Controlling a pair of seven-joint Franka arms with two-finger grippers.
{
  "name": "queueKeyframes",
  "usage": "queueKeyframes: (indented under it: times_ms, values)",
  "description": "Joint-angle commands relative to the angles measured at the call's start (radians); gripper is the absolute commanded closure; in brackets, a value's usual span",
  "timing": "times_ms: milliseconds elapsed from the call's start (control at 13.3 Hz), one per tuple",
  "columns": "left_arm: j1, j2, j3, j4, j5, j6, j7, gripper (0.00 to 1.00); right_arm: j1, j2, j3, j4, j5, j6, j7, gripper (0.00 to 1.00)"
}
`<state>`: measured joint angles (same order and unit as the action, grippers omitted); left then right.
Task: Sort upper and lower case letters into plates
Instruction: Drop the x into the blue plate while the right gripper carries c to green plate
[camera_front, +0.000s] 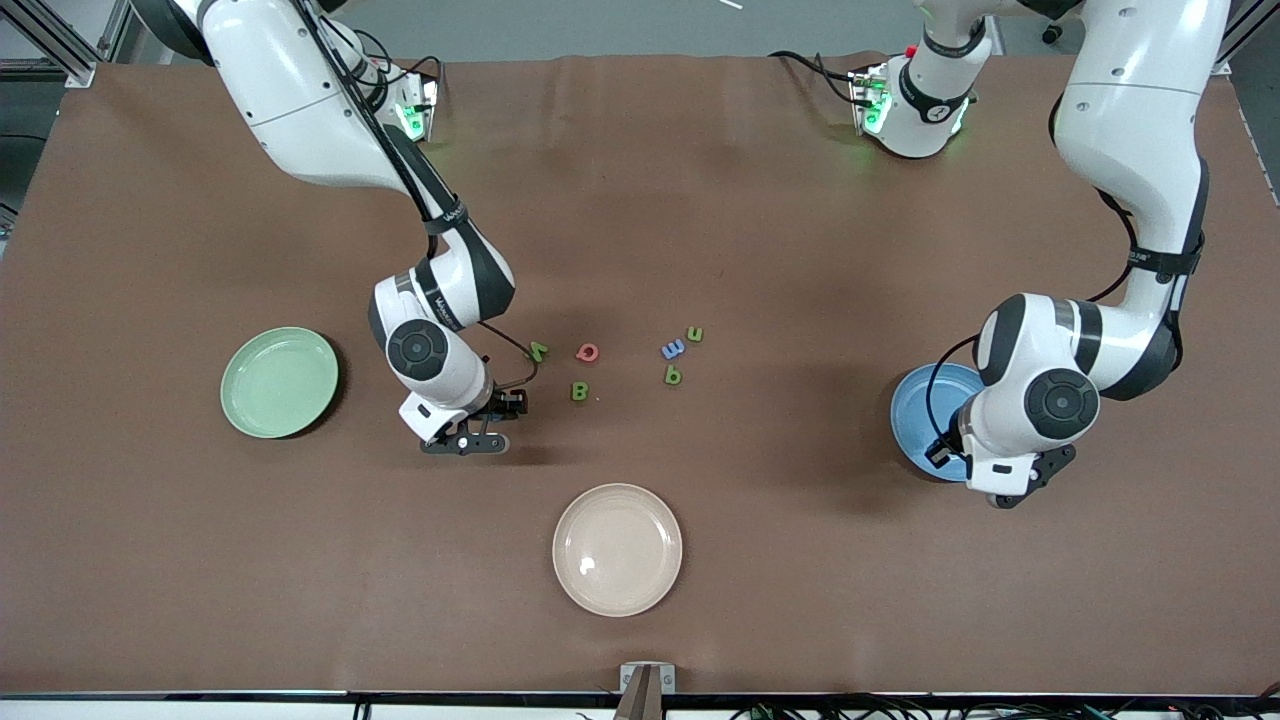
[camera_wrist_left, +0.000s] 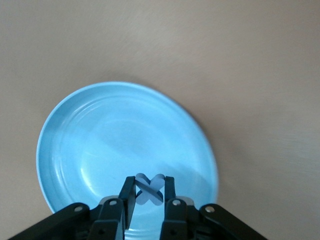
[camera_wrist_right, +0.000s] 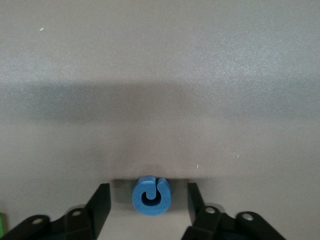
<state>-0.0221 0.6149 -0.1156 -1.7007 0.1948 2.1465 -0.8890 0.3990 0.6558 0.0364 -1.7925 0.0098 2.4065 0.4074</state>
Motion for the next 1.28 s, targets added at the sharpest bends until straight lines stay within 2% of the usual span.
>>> queueKeyframes:
  times_ms: [0, 75, 151, 226, 302, 528, 754, 905, 981, 1207]
  values:
    - [0.025, -0.015, -0.007, -0.056, 0.015, 0.001, -0.002, 0.9, -0.012, 0.005, 0.01, -0.004, -0.016, 0.017, 0.017, 0.37]
    - [0.034, -0.014, -0.007, -0.056, 0.015, -0.003, -0.001, 0.54, -0.012, 0.005, 0.01, -0.005, -0.016, 0.02, 0.017, 0.4]
    - [0.033, -0.012, -0.007, -0.056, 0.015, -0.003, -0.002, 0.08, -0.012, 0.005, 0.01, -0.005, -0.016, 0.019, 0.017, 0.45]
    - [0.028, -0.017, -0.01, -0.051, 0.015, -0.008, -0.016, 0.0, -0.012, 0.005, 0.01, -0.005, -0.016, 0.016, 0.017, 0.54]
    - [0.021, -0.021, -0.018, -0.045, 0.014, -0.01, -0.022, 0.0, -0.014, 0.005, 0.01, -0.005, -0.016, 0.014, 0.017, 0.62]
    - [-0.048, -0.035, -0.059, 0.021, 0.0, -0.068, -0.097, 0.0, -0.015, 0.004, 0.01, -0.005, -0.014, 0.013, 0.016, 0.77]
    - [-0.171, 0.003, -0.087, 0.105, -0.003, -0.085, -0.261, 0.0, -0.035, -0.004, 0.01, -0.005, -0.016, 0.0, 0.001, 0.79]
    - [-0.257, 0.019, -0.087, 0.118, -0.008, -0.071, -0.292, 0.0, -0.063, -0.031, 0.01, -0.01, -0.016, -0.05, -0.053, 0.79]
    - [-0.292, 0.034, -0.087, 0.118, -0.032, -0.056, -0.315, 0.01, -0.09, -0.066, 0.011, -0.022, -0.016, -0.088, -0.085, 0.79]
    - [-0.375, 0.055, -0.084, 0.105, -0.052, 0.074, -0.45, 0.03, -0.149, -0.212, 0.011, -0.161, -0.016, -0.092, -0.179, 0.79]
